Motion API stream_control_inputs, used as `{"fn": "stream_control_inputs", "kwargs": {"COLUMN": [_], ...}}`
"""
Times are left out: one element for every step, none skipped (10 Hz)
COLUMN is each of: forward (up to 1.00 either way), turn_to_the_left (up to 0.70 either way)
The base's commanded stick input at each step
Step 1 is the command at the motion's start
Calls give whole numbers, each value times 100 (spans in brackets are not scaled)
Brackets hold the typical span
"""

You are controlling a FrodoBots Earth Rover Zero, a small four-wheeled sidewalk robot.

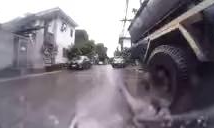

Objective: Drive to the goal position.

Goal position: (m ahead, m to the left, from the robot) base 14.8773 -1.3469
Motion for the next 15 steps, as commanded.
{"fn": "stream_control_inputs", "kwargs": {"forward": [100, 100, 100, 100, 100, 100, 100, 100, 100, 100, 100, 100, 100, 100, 100], "turn_to_the_left": [0, 0, 0, 0, 0, 0, 0, 0, 0, 0, 0, 0, 0, 0, 0]}}
